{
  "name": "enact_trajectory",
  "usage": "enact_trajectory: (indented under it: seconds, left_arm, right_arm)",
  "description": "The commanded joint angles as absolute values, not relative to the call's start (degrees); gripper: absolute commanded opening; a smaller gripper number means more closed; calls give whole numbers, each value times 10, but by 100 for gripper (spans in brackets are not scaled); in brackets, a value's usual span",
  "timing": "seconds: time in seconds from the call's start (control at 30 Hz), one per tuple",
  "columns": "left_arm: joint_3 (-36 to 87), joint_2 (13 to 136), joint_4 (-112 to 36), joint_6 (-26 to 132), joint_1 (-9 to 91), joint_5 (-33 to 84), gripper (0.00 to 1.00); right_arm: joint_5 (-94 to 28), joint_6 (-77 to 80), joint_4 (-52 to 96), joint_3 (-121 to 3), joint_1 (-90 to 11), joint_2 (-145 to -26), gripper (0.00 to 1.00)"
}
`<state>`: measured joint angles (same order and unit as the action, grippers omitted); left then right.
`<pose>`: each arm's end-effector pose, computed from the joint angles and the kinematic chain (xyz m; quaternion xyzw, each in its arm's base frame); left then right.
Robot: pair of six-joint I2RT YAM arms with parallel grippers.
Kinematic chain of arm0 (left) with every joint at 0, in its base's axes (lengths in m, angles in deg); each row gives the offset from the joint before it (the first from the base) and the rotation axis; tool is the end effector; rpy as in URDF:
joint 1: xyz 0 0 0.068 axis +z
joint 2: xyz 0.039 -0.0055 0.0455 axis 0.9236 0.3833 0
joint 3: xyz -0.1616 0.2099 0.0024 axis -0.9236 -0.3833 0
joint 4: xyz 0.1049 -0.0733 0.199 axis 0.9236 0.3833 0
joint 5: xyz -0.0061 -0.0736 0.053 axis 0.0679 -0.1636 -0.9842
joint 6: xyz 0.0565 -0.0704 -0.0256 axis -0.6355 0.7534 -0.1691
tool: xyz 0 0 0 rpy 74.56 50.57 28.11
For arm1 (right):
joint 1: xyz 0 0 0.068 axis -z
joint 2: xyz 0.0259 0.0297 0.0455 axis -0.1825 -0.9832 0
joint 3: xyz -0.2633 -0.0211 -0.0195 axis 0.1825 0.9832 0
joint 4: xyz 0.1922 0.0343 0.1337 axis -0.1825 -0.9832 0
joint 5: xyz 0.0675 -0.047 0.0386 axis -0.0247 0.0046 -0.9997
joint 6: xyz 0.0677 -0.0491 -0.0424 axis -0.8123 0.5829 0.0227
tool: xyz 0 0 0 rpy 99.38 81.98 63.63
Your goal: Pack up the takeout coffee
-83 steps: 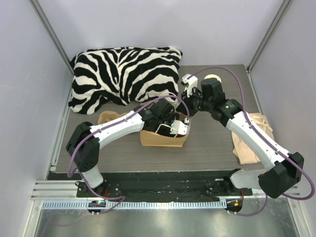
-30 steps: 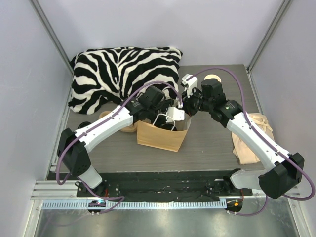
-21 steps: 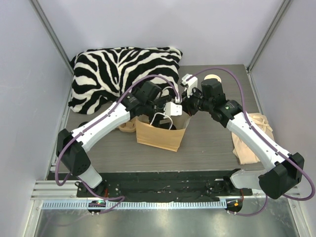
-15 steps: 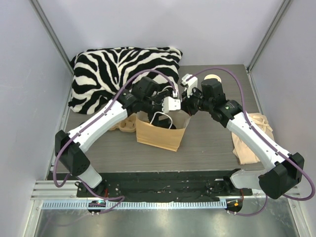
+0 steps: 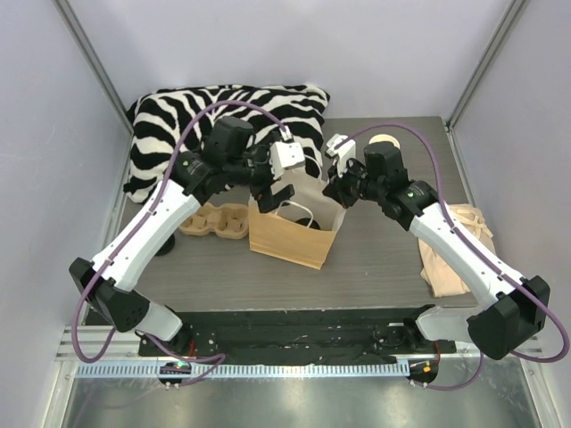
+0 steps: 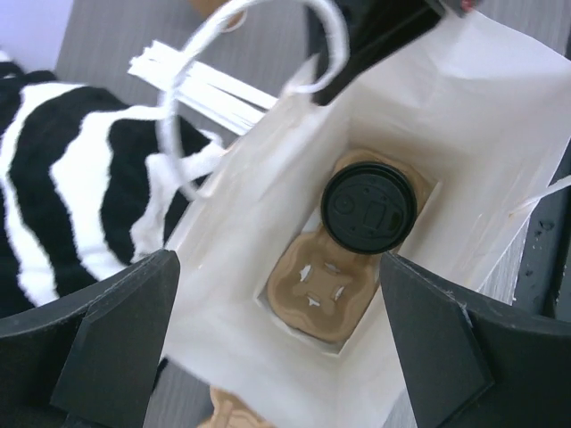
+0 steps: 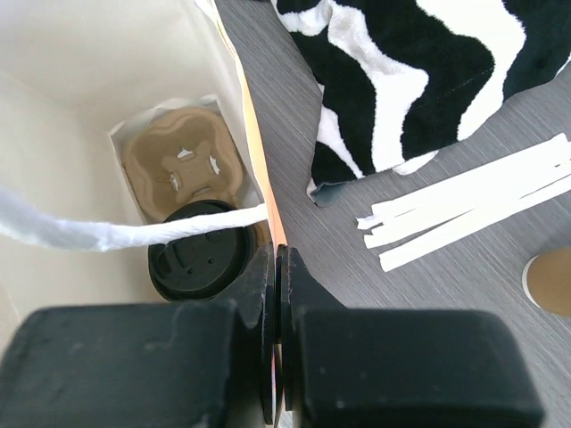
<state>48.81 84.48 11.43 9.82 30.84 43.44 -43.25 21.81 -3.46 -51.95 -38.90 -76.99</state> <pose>0.2358 -0.2216 0.3770 0.5725 0.6647 -0.2206 0.4263 0.2510 0.1655 0.3244 -0.3777 0.7711 0.2000 0.4720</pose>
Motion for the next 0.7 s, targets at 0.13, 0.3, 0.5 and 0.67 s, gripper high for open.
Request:
enact_trajectory:
  seconds: [0.13,0.3,0.5,0.67]
  left_arm:
    - [506,782,60,225,342,402,99]
    - [479,751,16,270,365,362,100]
    - [485,763,5,323,393,313,100]
    - [463,784,-6,349,416,301,100]
  right_arm:
    - [-463,259,-23,-540,-387,-715,1]
    - [-477,275,-44,-536,-387,-691,1]
    - [-504,327,-67,-511,-387,-624,1]
    - [-507,366,-89,-502,-390,-587,1]
